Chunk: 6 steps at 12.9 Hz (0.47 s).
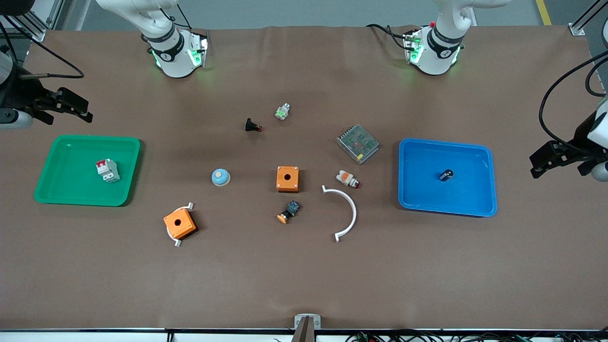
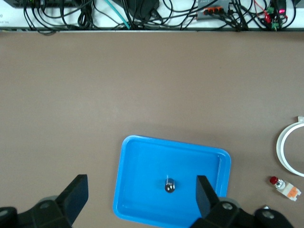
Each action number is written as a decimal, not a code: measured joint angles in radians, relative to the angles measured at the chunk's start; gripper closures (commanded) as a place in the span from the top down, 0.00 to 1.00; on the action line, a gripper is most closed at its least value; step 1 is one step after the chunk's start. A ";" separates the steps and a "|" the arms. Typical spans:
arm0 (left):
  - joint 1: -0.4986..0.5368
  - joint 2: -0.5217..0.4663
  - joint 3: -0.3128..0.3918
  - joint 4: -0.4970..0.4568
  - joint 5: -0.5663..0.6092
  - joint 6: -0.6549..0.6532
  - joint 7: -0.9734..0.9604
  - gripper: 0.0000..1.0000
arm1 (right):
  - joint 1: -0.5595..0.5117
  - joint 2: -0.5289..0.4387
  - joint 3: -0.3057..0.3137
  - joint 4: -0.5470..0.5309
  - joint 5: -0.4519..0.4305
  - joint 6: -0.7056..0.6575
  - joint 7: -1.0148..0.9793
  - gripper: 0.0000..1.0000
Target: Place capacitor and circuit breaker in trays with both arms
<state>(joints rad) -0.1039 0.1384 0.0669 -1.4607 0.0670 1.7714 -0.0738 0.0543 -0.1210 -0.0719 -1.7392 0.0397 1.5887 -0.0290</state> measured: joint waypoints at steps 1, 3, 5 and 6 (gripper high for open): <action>0.002 0.000 0.001 0.014 0.000 -0.029 0.000 1.00 | -0.002 -0.004 0.000 0.000 0.000 -0.012 0.000 1.00; 0.003 0.000 0.000 0.036 0.000 -0.076 0.000 1.00 | -0.004 -0.012 0.000 0.001 0.000 -0.024 0.001 1.00; 0.003 0.000 0.000 0.057 -0.001 -0.115 0.000 1.00 | -0.010 -0.026 -0.002 0.001 0.000 -0.031 0.002 1.00; 0.003 0.000 0.000 0.081 -0.001 -0.138 0.000 1.00 | -0.012 -0.031 -0.007 0.002 0.000 -0.031 0.002 1.00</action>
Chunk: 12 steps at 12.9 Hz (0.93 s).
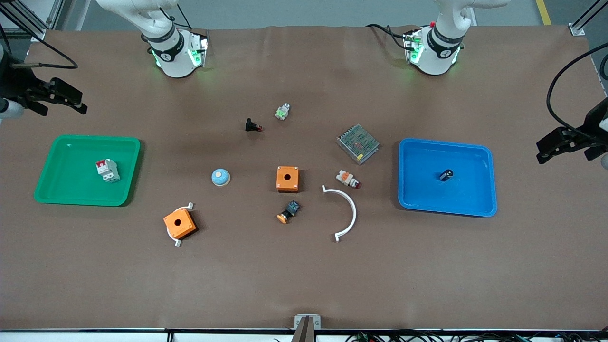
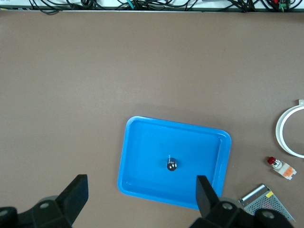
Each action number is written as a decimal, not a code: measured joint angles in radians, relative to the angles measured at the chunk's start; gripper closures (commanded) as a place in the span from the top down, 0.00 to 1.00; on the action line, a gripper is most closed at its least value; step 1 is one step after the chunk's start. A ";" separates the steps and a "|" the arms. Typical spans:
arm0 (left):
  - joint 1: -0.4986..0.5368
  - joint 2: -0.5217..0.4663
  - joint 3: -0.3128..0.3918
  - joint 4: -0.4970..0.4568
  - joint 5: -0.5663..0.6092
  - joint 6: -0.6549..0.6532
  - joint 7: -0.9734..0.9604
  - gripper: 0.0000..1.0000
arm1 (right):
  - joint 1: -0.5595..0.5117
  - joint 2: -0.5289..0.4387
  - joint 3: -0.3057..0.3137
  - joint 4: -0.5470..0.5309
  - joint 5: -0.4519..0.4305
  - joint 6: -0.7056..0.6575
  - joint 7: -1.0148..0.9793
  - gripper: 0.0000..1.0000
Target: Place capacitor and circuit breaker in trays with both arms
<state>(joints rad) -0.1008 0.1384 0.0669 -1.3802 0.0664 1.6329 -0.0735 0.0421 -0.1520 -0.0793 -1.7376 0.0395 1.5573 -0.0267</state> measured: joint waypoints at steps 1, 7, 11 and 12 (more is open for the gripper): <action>0.000 0.000 0.000 0.027 0.000 -0.017 0.001 1.00 | -0.001 -0.003 -0.005 0.001 0.000 0.000 0.000 1.00; 0.042 -0.053 0.002 0.039 -0.048 -0.049 0.077 1.00 | -0.007 -0.004 -0.032 0.001 0.000 0.000 0.001 1.00; 0.057 -0.171 0.002 -0.127 -0.057 0.025 0.093 1.00 | -0.007 -0.004 -0.032 0.003 0.000 0.000 0.000 1.00; 0.057 -0.188 0.001 -0.156 -0.057 0.037 0.093 1.00 | -0.007 -0.004 -0.032 0.005 0.000 0.000 0.000 1.00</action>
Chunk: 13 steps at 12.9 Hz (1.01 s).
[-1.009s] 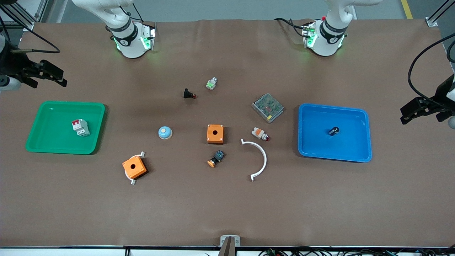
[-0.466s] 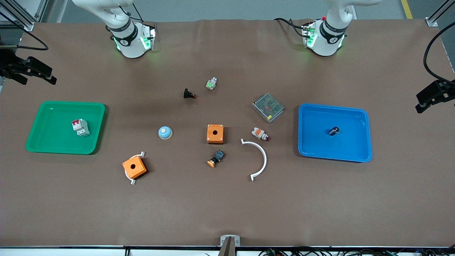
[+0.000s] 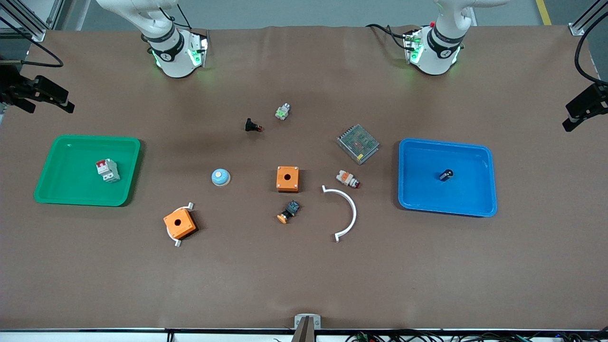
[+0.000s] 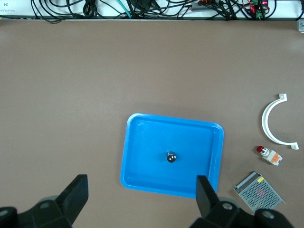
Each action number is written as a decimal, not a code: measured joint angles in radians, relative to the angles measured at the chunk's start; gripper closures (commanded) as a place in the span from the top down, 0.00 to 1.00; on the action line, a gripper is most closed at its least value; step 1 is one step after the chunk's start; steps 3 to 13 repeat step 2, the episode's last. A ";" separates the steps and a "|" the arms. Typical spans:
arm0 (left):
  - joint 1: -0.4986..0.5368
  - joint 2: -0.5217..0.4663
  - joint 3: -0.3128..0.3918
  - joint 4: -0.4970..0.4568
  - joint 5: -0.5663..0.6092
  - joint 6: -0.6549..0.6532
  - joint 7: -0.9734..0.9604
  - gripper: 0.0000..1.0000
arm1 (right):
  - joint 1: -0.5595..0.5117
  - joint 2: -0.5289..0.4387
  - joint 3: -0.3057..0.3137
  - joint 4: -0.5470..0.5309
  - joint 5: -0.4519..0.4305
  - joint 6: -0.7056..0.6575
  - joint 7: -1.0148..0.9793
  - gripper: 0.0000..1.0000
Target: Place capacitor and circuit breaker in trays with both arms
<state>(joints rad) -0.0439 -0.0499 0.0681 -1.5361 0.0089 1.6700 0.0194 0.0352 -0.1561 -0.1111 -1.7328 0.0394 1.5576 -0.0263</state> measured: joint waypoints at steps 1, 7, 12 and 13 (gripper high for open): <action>0.000 -0.008 0.000 -0.014 0.000 0.007 0.000 1.00 | 0.000 0.000 0.000 0.002 0.000 0.000 0.000 1.00; -0.002 -0.009 0.000 -0.018 0.000 0.012 0.000 1.00 | 0.000 0.000 0.000 0.004 0.000 0.000 0.000 1.00; -0.002 -0.009 0.000 -0.018 0.000 0.012 0.000 1.00 | 0.000 0.000 0.000 0.004 0.000 0.000 0.000 1.00; -0.002 -0.009 0.000 -0.018 0.000 0.012 0.000 1.00 | 0.000 0.000 0.000 0.004 0.000 0.000 0.000 1.00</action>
